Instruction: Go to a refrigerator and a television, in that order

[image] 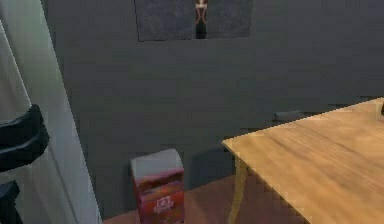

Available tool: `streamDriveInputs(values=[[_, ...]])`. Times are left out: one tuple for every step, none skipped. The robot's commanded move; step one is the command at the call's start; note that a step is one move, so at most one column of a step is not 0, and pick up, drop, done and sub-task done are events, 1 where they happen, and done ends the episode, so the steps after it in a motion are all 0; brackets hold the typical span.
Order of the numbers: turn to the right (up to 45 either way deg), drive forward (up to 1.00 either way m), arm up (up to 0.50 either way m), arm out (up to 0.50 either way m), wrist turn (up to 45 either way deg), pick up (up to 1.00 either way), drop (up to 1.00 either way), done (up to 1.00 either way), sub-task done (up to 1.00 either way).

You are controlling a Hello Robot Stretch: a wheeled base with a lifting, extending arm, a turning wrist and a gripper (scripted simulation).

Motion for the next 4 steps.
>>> streamDriveInputs(values=[[0.0, 0.10, 0.00, 0.00, 0.0, 0.00, 0.00, 0.00, 0.00], [-45.0, 0.00, 0.00, 0.00, 0.0, 0.00, 0.00, 0.00, 0.00], [-21.0, 0.00, 0.00, 0.00, 0.0, 0.00, 0.00, 0.00, 0.00], [0.0, 0.00, 0.00, 0.00, 0.0, 0.00, 0.00, 0.00, 1.00]])
